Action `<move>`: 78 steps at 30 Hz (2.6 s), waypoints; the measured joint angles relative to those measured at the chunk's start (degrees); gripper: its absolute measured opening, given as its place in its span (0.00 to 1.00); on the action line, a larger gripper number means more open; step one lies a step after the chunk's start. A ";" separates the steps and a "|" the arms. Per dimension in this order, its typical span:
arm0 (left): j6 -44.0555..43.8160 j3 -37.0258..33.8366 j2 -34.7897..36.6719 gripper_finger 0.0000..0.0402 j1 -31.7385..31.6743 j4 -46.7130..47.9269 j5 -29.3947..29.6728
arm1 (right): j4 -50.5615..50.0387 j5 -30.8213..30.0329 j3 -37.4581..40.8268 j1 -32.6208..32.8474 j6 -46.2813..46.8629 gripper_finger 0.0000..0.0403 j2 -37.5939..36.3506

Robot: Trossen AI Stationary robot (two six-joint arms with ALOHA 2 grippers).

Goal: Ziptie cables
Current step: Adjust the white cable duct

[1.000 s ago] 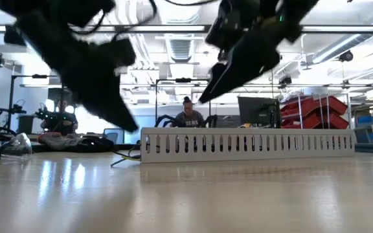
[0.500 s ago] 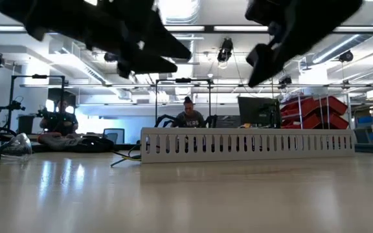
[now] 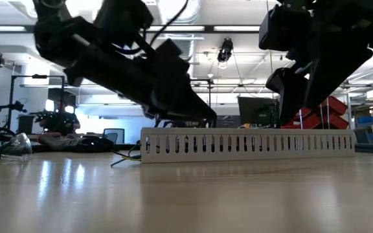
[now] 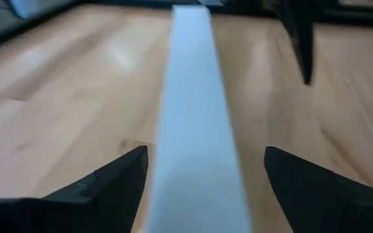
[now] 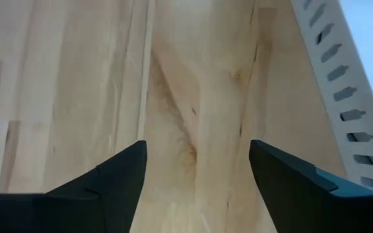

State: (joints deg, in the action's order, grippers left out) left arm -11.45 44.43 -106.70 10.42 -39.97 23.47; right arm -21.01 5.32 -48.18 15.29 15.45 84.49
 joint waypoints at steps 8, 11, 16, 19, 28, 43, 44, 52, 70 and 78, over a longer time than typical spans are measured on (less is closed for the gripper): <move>-0.65 9.83 -6.05 0.75 -1.38 14.14 3.08 | 0.04 0.00 0.00 -0.02 -0.44 0.59 0.01; -0.66 13.73 -8.99 0.73 -1.58 18.03 3.06 | -0.03 0.04 0.00 -0.02 -0.48 0.57 -0.01; 0.75 19.11 -10.03 0.69 -1.53 24.20 2.56 | -0.25 0.66 0.00 0.02 -2.54 0.54 -0.01; 2.14 21.52 -9.59 0.69 -1.47 27.32 1.92 | -0.58 0.68 -0.02 0.09 -3.07 0.53 -0.01; 3.26 27.13 -9.66 0.74 -1.42 34.66 0.35 | -4.85 0.66 -0.02 0.96 -3.66 0.54 -0.27; -3.33 25.35 -13.09 0.80 -3.56 29.88 -2.50 | -3.50 0.55 -0.02 1.24 -11.36 0.51 -0.29; -2.97 25.47 -13.91 0.80 -3.86 28.86 -3.38 | -3.42 0.55 -0.06 1.20 -12.41 0.51 -0.29; 0.72 25.92 -18.24 0.55 -3.29 30.58 2.89 | -14.91 -4.29 -4.93 1.33 -14.72 0.50 -1.97; 44.93 31.90 -15.18 0.56 9.22 35.17 51.70 | -33.34 -29.44 -14.38 8.80 -6.07 0.38 -14.92; 53.38 29.14 -15.17 0.54 13.66 35.35 56.70 | -33.35 -29.40 -12.66 8.85 -4.88 0.34 -15.05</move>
State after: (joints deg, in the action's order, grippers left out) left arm 41.93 73.57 -121.87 24.08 -4.62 80.16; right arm -54.36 -24.08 -60.85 24.14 10.57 69.44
